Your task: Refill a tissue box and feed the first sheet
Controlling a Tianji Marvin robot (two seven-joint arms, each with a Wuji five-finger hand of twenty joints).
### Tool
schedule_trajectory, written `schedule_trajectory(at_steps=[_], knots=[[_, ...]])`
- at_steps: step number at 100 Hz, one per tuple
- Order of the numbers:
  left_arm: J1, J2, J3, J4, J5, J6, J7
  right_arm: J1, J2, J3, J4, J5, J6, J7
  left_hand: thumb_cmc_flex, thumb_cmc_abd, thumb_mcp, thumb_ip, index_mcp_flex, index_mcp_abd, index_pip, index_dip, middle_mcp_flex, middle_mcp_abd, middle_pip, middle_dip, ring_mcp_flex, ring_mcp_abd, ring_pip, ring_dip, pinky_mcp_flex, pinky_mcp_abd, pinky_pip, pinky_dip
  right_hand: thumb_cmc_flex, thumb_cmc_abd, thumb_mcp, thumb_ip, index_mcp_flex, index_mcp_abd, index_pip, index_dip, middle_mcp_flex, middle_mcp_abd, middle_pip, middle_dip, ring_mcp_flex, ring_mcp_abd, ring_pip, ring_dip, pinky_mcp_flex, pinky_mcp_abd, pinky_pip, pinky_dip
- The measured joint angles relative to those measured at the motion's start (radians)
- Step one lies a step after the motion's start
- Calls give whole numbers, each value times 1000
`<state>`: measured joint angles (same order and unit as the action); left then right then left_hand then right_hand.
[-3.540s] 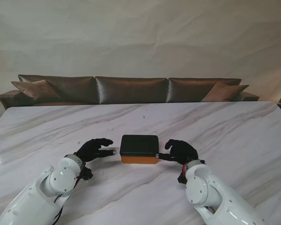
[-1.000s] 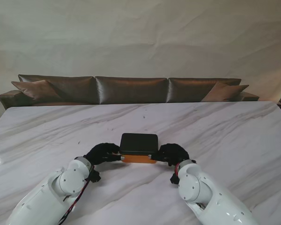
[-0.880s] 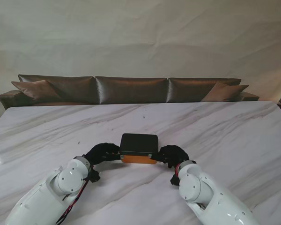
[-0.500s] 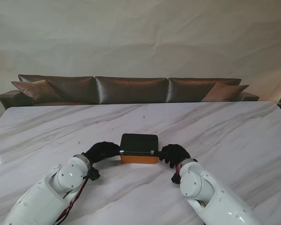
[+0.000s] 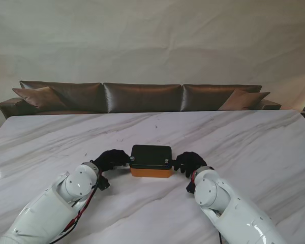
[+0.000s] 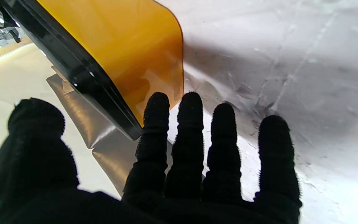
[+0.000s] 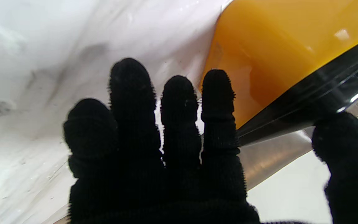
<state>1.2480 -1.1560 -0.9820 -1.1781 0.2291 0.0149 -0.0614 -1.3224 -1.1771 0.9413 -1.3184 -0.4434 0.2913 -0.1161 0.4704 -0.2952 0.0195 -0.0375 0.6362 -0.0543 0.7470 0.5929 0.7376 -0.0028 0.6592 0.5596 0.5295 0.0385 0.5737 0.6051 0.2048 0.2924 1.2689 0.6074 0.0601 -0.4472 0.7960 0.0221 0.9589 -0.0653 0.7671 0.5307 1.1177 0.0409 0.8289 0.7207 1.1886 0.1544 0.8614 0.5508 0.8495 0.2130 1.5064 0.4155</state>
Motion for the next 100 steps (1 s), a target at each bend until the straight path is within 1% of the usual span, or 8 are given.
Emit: schedule_trajectory(at_steps=[23,39,60,64,73,76,83,100], knots=[[-30,-7,35,43,2,-16,12,4,-1,-5,2,-21,-8,-13,10,-6,145,71,-15,-51,154,210,37,-37,123,137,81,-24,156,123,42,-1,103,35,74,-31,-40,0,9,-46,81,-81,13,-17,14,20,13,-3,4,0,13,0,10,0],[-34,-10,47,52,11,-24,18,10,-3,-10,0,-28,-8,-42,-38,-31,244,71,-26,-73,203,275,37,-61,169,178,95,-24,210,169,65,-7,145,39,150,-141,-20,-9,-36,-91,246,-186,23,-33,44,40,40,-15,25,0,40,-5,22,0],[-46,-10,61,61,26,-22,24,25,-13,-22,13,-26,-22,-68,-83,-75,348,58,-26,-90,298,361,71,-97,243,235,150,19,262,198,106,-11,142,39,174,-243,107,-7,-42,-136,316,-143,46,-48,102,105,63,-26,53,0,58,-11,34,0],[-47,-11,63,62,27,-21,24,28,-15,-25,18,-26,-27,-73,-85,-80,358,46,-26,-101,319,377,92,-101,259,242,165,37,269,203,115,-11,135,39,174,-251,109,36,-40,-140,323,-113,47,-48,115,128,64,-31,64,0,61,-14,44,0],[-50,-11,64,62,30,-16,24,35,-18,-35,30,-27,-35,-90,-94,-90,369,44,-25,-119,358,409,112,-112,290,260,187,57,282,201,125,-11,134,38,157,-255,75,246,-36,-139,359,-53,63,-48,152,167,76,-44,98,2,75,-23,56,0],[-51,-11,65,62,33,-13,24,37,-18,-38,34,-29,-36,-94,-96,-91,370,35,-23,-127,367,416,130,-113,299,263,195,62,286,203,129,-11,133,38,147,-272,93,239,-26,-138,363,-39,63,-48,157,179,77,-47,107,2,80,-28,58,0],[-53,-11,68,62,41,-9,24,44,-19,-44,41,-34,-39,-97,-105,-102,377,34,-2,-141,378,431,149,-115,310,269,209,65,288,212,142,-11,132,38,127,-351,286,91,2,-126,373,-6,74,-50,173,199,88,-60,132,12,93,-39,63,0],[-59,-11,74,62,43,6,24,61,-18,-63,58,-50,-55,-97,-120,-111,383,33,3,-154,381,439,160,-115,312,272,209,67,299,216,150,-11,131,42,76,-394,396,85,61,-93,400,19,123,-56,177,228,92,-64,169,27,107,-44,73,3]])
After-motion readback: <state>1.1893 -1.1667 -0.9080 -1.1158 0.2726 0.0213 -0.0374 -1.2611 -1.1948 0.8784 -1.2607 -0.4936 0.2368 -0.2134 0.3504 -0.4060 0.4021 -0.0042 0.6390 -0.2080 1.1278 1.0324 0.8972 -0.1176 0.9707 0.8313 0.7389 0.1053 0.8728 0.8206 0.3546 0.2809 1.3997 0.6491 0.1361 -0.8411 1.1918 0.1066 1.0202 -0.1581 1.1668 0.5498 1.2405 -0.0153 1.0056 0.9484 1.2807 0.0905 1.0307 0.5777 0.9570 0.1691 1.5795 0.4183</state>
